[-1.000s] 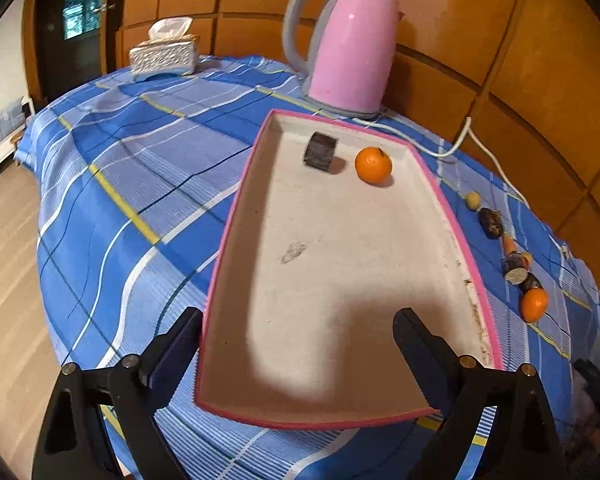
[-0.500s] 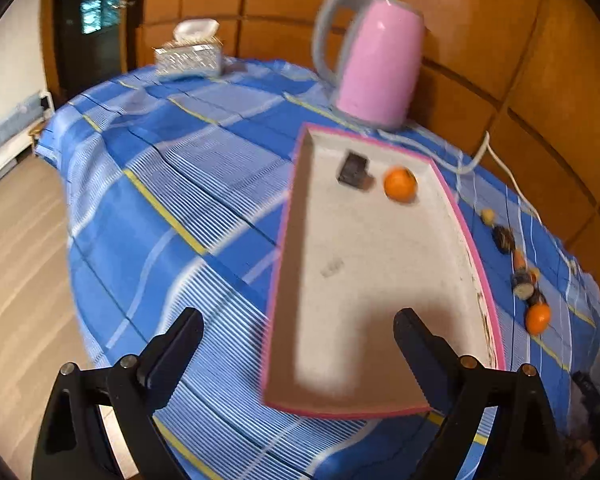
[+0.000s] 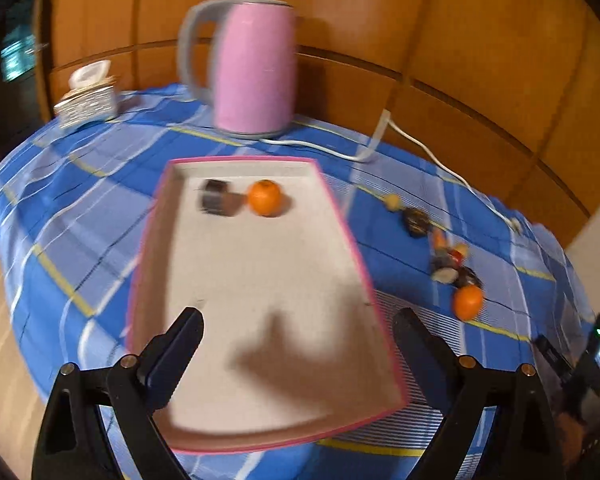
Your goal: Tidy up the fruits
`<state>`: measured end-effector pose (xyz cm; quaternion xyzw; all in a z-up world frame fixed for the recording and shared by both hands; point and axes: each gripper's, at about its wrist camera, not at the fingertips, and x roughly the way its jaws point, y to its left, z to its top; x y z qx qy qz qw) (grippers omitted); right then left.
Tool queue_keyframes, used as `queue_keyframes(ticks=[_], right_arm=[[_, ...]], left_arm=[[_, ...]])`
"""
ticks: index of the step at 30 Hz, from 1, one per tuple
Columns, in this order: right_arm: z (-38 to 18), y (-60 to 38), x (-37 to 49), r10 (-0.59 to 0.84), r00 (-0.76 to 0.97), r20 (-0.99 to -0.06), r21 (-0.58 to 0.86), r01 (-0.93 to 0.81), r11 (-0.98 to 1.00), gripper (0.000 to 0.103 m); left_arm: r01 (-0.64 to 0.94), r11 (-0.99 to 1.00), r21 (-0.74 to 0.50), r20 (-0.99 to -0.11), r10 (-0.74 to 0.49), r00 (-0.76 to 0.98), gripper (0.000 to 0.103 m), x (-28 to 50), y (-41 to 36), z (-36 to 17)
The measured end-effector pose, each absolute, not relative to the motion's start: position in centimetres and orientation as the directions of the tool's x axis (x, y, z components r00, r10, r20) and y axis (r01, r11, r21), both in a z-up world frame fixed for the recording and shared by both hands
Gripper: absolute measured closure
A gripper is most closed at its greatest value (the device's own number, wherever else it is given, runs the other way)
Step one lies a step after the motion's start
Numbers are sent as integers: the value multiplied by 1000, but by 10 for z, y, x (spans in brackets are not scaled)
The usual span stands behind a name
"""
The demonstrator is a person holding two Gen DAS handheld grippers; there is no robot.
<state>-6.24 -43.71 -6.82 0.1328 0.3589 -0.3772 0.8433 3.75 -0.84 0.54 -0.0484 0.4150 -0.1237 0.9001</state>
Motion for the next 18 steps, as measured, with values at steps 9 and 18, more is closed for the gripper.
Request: queue_keyframes(ticks=[9,18], right_arm=[[-69,-437,-60,-544,456,-704,-52,732,680,28],[-70,-437,-60,-548,455,-703,-58,730,681,27]], left_arm=[[295,928,-229,-741,-363,565,28,72,-49,13],[362,883,-300,-763,-449,465,64,140,-99,9]])
